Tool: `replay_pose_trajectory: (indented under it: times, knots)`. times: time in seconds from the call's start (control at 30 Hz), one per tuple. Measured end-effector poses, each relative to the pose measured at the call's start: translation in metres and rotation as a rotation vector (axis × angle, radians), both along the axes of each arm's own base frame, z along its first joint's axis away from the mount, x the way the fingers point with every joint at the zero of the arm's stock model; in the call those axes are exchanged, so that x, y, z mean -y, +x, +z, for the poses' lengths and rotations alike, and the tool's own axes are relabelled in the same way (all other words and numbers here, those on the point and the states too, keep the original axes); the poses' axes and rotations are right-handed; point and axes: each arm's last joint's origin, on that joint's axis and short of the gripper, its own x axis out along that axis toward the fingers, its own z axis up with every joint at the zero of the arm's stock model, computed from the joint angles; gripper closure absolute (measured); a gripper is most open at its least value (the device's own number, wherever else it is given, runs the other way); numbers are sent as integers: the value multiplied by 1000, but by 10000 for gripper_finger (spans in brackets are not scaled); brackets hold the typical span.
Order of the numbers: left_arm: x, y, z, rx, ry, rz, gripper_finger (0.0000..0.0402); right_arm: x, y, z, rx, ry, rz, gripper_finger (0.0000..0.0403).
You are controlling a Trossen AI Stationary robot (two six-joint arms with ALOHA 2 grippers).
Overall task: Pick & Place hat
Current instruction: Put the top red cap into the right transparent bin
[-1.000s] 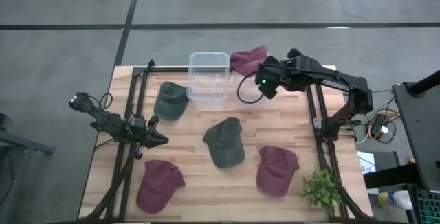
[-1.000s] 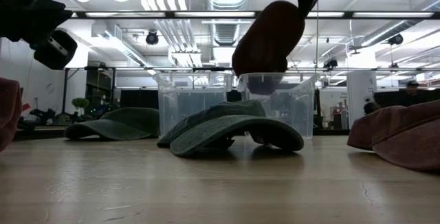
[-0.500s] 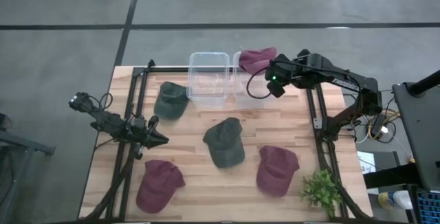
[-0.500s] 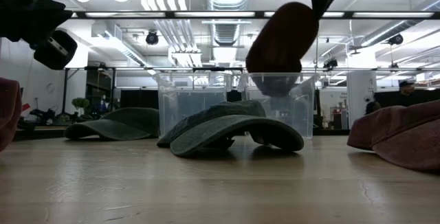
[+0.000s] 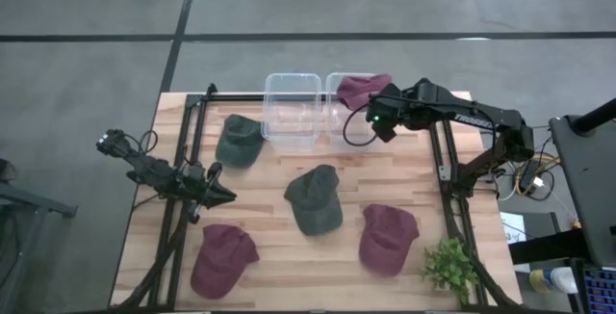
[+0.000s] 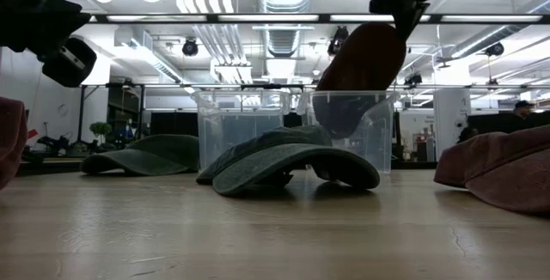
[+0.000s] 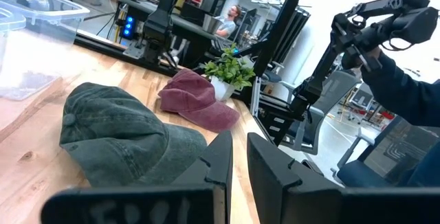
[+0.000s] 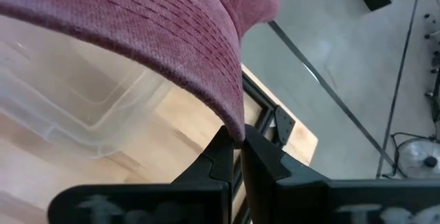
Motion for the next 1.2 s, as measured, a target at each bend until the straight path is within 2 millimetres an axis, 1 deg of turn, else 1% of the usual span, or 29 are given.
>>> replay_pose_trajectory:
  times: [0.4,0.63,1.0,1.2]
  knots:
    - [0,0,0,-1,1,0,362,0,7,-2,67,60,13,391]
    - [0,0,0,0,4,0,362,1,12,-1,125,88,21,384]
    - [0,0,0,0,4,0,362,4,12,-2,139,78,8,357]
    - [0,0,0,0,4,0,362,6,16,-7,165,77,11,320]
